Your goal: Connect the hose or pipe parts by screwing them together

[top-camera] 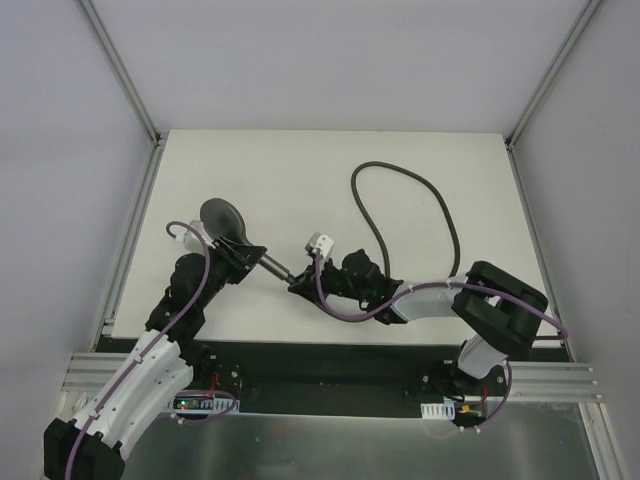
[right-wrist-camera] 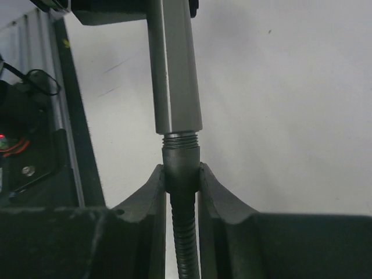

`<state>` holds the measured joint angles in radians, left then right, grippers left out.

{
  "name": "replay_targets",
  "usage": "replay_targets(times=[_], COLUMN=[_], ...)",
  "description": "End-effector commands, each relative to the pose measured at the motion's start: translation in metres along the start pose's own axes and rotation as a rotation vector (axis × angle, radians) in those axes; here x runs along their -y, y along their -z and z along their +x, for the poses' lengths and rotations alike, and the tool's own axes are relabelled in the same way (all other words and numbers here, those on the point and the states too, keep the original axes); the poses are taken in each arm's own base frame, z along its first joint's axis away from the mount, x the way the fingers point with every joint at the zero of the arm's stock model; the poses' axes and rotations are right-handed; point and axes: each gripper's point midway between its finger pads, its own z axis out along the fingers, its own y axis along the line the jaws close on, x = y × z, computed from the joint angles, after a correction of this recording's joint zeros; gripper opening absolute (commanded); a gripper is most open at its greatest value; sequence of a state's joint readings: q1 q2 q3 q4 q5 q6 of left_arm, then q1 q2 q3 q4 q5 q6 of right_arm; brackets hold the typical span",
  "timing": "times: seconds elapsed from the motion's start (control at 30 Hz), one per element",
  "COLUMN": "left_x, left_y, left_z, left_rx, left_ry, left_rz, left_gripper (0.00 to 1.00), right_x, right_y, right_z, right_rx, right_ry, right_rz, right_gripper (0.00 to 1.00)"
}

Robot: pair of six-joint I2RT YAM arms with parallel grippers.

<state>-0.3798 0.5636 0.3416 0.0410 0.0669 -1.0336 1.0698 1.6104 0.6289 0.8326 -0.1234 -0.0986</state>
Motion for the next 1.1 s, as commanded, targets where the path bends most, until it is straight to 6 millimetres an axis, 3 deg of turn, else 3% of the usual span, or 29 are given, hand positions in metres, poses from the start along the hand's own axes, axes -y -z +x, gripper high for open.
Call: replay_targets(times=[0.0, 0.03, 0.07, 0.1, 0.27, 0.3, 0.33, 0.4, 0.43, 0.47, 0.5, 0.53, 0.67, 0.8, 1.07], left_x=[0.046, 0.047, 0.047, 0.046, 0.04, 0.038, 0.029, 0.025, 0.01, 0.006, 0.013, 0.011, 0.004, 0.003, 0.017], left_y=[0.012, 0.013, 0.013, 0.013, 0.008, 0.006, 0.003, 0.0, -0.004, -0.004, -0.004, -0.004, -0.003, -0.002, 0.006], left_z=[0.009, 0.009, 0.011, 0.013, 0.019, 0.015, 0.017, 0.009, 0.008, 0.006, 0.0, -0.006, -0.007, -0.009, -0.021], left_rx=[-0.008, -0.001, -0.003, -0.007, -0.021, -0.005, -0.015, 0.001, 0.004, 0.006, 0.02, 0.041, 0.019, -0.015, -0.036], left_ry=[-0.07, -0.073, -0.078, -0.086, -0.1, -0.094, -0.085, -0.066, -0.055, -0.053, -0.052, -0.034, 0.065, 0.113, 0.162], left_rz=[0.336, 0.353, 0.365, 0.381, 0.38, 0.361, 0.315, 0.238, 0.147, 0.113, 0.103, 0.075, -0.043, -0.156, -0.288], left_gripper=[0.0, 0.0, 0.0, 0.0, 0.0, 0.0, 0.0, 0.0, 0.0, 0.0, 0.0, 0.0, 0.0, 0.0, 0.0], right_x=[-0.02, -0.016, -0.018, -0.015, -0.009, -0.003, 0.0, 0.008, 0.012, 0.017, 0.021, 0.027, 0.035, 0.013, -0.006], right_y=[0.011, 0.011, 0.017, 0.019, 0.018, 0.018, 0.018, 0.02, 0.019, 0.02, 0.023, 0.023, 0.031, 0.038, 0.035], right_z=[-0.081, -0.072, -0.086, -0.087, -0.073, -0.075, -0.073, -0.067, -0.056, -0.045, -0.048, -0.034, -0.018, -0.032, -0.057], right_rx=[0.291, 0.272, 0.341, 0.348, 0.324, 0.335, 0.334, 0.319, 0.278, 0.254, 0.261, 0.211, 0.167, 0.178, 0.172], right_ry=[-0.229, -0.264, -0.267, -0.29, -0.326, -0.332, -0.326, -0.323, -0.328, -0.287, -0.264, -0.257, 0.05, 0.393, 0.735], right_rz=[-0.278, -0.331, -0.375, -0.396, -0.388, -0.36, -0.344, -0.291, -0.258, -0.222, -0.181, -0.132, 0.052, 0.214, 0.411], right_gripper=[0.01, 0.01, 0.01, 0.01, 0.02, 0.1, 0.3, 0.47, 0.61, 0.67, 0.71, 0.78, 0.84, 0.84, 0.75])
